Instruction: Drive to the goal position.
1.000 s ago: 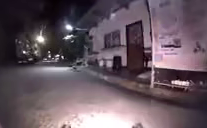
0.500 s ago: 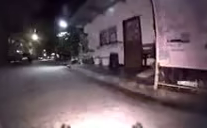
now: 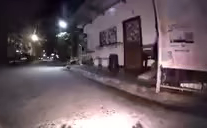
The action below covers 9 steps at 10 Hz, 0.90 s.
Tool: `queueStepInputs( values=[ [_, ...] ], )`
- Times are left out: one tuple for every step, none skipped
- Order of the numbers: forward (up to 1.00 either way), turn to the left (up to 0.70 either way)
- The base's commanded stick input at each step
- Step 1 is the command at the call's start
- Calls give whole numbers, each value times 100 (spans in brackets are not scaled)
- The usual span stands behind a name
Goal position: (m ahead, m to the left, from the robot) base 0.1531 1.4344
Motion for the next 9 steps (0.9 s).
queueStepInputs(
  values=[
    [0, -45],
    [0, -45],
    [0, -45],
    [0, -45],
    [0, -45],
    [0, -45],
    [0, -45],
    [0, -45],
    [0, -45]
  ],
)
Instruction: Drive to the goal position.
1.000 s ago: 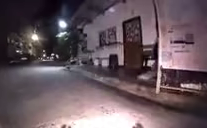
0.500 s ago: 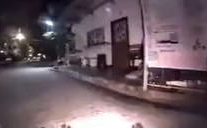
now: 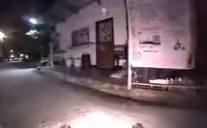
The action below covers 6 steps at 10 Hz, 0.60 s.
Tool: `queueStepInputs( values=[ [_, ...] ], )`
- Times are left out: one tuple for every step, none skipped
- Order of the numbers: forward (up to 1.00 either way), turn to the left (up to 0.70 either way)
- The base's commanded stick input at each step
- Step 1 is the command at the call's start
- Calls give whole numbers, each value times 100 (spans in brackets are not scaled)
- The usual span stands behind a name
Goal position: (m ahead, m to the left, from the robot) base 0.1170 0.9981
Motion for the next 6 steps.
queueStepInputs(
  values=[
    [0, -45],
    [0, -45],
    [0, -45],
    [0, -45],
    [0, -45],
    [0, -45]
  ],
)
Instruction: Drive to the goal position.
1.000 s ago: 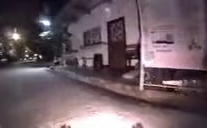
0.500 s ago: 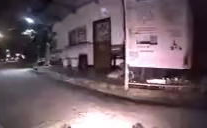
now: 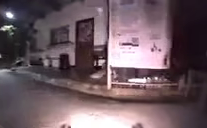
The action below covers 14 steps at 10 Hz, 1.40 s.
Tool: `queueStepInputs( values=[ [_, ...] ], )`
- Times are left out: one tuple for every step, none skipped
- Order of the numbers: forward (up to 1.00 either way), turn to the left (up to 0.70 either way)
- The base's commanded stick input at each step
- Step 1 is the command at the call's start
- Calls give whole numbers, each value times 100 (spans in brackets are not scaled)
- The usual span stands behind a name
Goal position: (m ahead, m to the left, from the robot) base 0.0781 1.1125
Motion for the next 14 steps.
queueStepInputs(
  values=[
    [0, -45],
    [0, -45],
    [0, -45],
    [0, -45],
    [0, -45],
    [0, -45],
    [0, -45],
    [0, -16],
    [27, 0],
    [45, 0],
    [45, 0],
    [45, 0],
    [45, 0],
    [45, 0]
  ],
)
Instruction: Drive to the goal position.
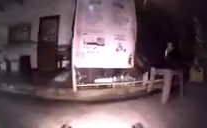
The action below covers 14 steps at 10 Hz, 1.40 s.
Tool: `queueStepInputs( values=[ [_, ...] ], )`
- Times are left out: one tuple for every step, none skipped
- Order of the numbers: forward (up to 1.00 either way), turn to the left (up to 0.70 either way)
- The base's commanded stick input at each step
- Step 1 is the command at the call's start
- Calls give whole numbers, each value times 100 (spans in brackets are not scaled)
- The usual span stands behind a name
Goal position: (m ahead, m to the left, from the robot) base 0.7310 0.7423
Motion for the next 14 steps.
queueStepInputs(
  values=[
    [45, 0],
    [45, 0],
    [45, 0],
    [45, 0],
    [45, 0],
    [45, 0],
    [45, 0],
    [45, 0],
    [45, 0],
    [45, 0],
    [30, 0],
    [10, 0],
    [1, 0],
    [0, 0]
  ],
)
